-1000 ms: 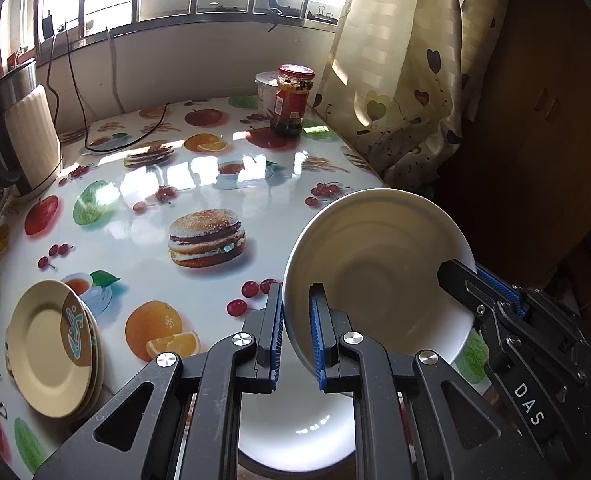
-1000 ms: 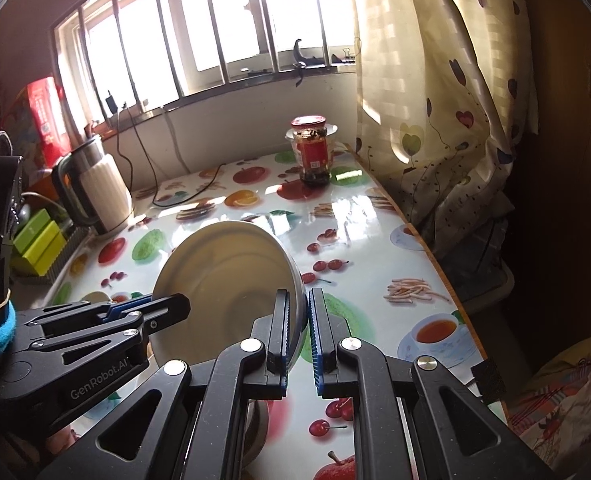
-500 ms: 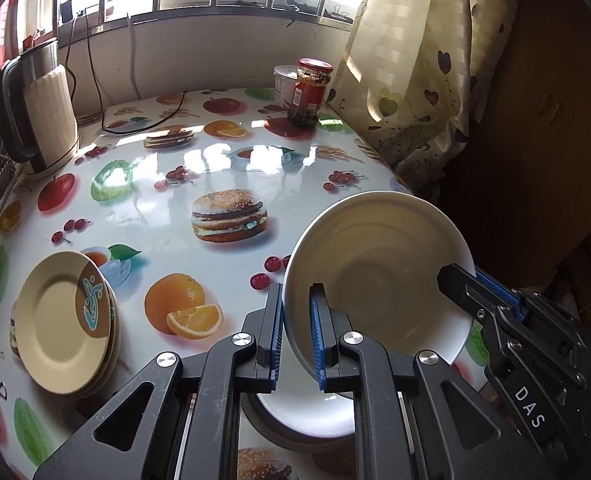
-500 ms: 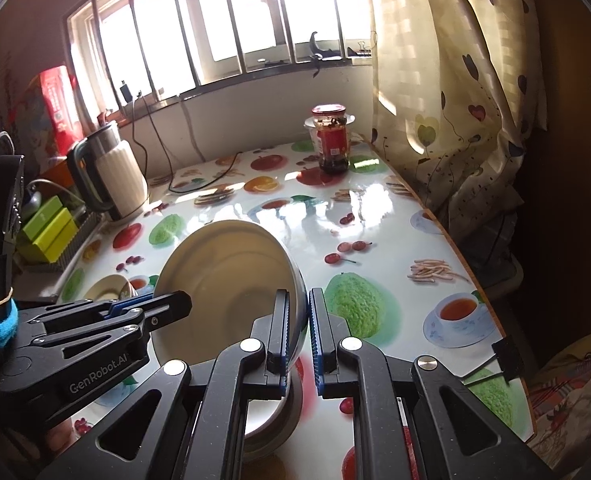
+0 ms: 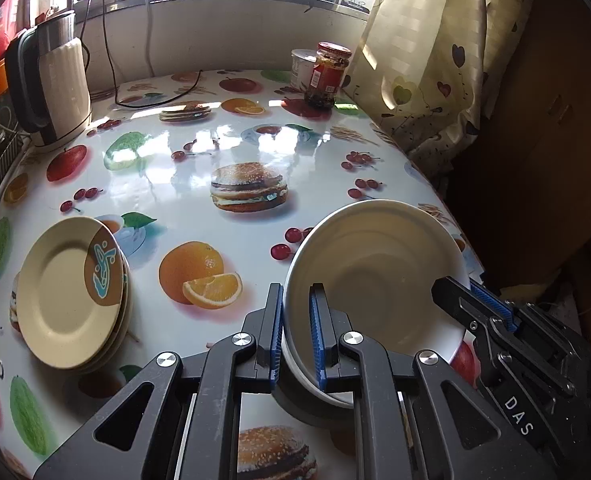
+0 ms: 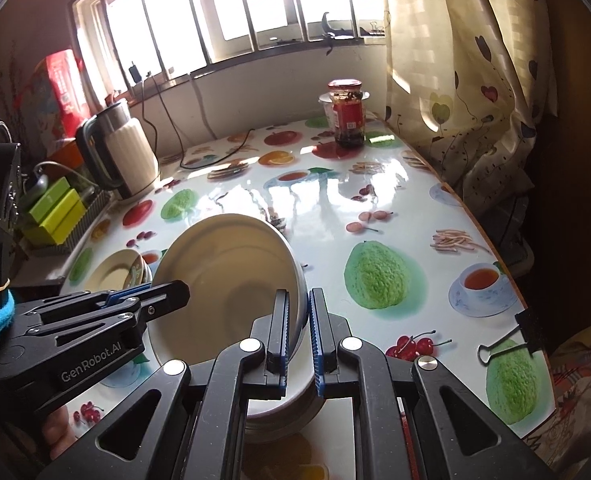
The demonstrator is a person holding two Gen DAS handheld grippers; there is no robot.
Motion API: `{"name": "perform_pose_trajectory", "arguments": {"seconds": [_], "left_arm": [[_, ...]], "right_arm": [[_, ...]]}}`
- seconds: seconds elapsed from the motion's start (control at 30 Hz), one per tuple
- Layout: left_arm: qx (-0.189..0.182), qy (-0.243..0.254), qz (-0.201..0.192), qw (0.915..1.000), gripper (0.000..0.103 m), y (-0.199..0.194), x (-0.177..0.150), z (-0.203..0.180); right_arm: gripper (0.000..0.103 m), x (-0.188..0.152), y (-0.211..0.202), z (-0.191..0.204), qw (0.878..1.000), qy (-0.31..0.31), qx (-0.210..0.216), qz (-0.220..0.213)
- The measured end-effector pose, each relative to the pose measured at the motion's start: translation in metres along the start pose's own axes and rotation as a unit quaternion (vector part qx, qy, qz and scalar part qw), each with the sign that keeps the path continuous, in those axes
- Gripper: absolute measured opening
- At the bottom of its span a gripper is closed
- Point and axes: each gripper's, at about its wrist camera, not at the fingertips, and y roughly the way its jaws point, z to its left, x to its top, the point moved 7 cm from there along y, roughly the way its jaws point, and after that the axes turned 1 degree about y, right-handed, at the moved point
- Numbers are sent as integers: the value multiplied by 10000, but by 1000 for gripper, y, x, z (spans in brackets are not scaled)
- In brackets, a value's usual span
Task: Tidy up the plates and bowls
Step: 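Carry the blue-striped bowl with both grippers over the nested white bowls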
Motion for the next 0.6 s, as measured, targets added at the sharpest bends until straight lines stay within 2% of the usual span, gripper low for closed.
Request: {"name": "perform_pose_trajectory", "arguments": {"seconds": [0.6], "left_arm": [[60,-16,212,9998,13,13,-6,2]], "right_arm": [[11,-13,15,-3,9995,70,-69,308]]}}
